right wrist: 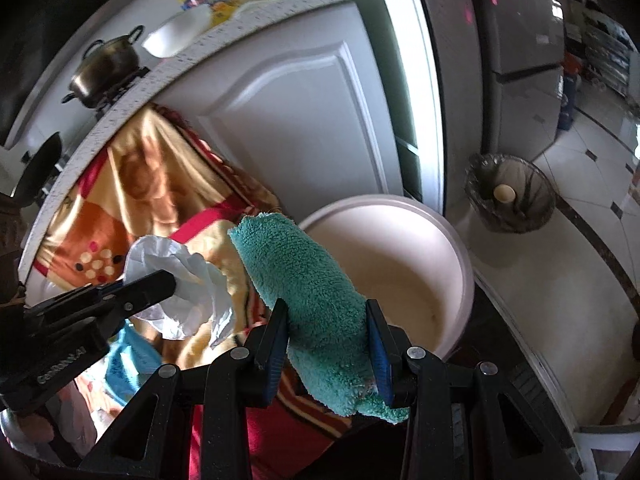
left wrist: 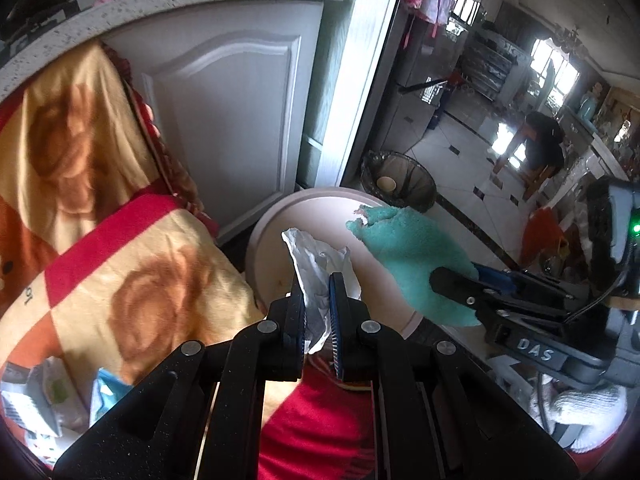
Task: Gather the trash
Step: 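Carry the tissue and teal towel with both tools over the white bin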
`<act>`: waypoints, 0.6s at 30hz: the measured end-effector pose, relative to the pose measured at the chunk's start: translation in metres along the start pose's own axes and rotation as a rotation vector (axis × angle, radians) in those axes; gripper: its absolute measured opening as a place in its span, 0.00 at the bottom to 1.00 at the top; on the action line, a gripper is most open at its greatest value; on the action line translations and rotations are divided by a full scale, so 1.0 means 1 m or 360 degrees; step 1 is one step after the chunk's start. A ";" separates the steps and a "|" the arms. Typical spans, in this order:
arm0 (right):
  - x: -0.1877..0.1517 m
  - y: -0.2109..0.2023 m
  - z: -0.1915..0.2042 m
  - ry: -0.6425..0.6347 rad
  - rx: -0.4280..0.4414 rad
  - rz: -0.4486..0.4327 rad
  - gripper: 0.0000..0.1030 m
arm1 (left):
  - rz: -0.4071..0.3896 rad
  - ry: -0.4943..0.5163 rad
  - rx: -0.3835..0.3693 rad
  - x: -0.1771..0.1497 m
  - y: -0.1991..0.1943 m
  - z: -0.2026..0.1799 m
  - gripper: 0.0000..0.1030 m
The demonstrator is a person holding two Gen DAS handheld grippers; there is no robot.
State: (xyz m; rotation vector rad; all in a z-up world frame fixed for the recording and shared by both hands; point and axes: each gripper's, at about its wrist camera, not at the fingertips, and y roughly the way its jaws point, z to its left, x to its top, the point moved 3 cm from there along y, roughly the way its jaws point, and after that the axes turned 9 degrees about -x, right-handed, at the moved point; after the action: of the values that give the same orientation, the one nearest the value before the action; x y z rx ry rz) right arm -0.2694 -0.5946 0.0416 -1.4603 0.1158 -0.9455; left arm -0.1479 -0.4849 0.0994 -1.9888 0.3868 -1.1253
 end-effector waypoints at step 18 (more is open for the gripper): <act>-0.008 0.077 -0.028 0.0135 -0.0072 0.0231 0.35 | 0.0162 -0.0068 -0.0049 0.001 0.066 -0.002 0.08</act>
State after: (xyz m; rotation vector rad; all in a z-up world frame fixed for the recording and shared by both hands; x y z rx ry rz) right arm -0.2550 -0.6249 -0.0340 -1.4330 0.3034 -0.8907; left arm -0.1416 -0.5281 0.0501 -1.9932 0.4803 -1.0177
